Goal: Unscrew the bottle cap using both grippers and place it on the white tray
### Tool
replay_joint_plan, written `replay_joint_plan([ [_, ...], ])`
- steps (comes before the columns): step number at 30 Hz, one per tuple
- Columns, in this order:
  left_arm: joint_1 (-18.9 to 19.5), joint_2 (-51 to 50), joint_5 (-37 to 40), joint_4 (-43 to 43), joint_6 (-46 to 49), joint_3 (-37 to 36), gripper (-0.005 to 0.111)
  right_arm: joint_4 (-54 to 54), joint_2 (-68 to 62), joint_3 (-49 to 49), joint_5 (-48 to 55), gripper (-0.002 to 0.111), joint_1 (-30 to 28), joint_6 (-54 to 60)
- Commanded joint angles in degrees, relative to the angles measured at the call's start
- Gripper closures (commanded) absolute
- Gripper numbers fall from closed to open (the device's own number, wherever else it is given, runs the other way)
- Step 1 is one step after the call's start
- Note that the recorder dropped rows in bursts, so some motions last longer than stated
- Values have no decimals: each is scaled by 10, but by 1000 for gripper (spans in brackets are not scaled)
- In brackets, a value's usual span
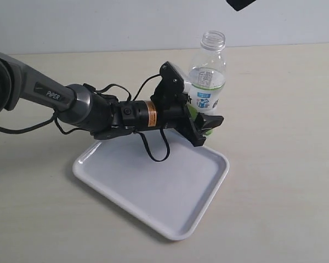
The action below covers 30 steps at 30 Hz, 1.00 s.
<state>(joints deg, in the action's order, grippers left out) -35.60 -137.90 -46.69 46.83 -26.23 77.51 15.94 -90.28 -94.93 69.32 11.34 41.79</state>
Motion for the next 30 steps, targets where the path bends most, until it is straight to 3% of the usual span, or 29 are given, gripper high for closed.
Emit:
replay_joint_plan([
  [1, 3, 4, -22, -1, 2, 0, 98, 4, 3, 3, 1, 108, 0, -1],
  [8, 3, 4, -30, 18, 3, 0, 54, 5, 3, 3, 6, 108, 0, -1],
  [13, 3, 4, -30, 26, 3, 0, 35, 5, 3, 3, 6, 108, 0, -1],
  [22, 7, 7, -30, 41, -2, 0, 31, 21, 3, 3, 6, 108, 0, 0],
  [30, 38, 12, -27, 136, -86, 0, 27, 27, 3, 3, 6, 108, 0, -1],
])
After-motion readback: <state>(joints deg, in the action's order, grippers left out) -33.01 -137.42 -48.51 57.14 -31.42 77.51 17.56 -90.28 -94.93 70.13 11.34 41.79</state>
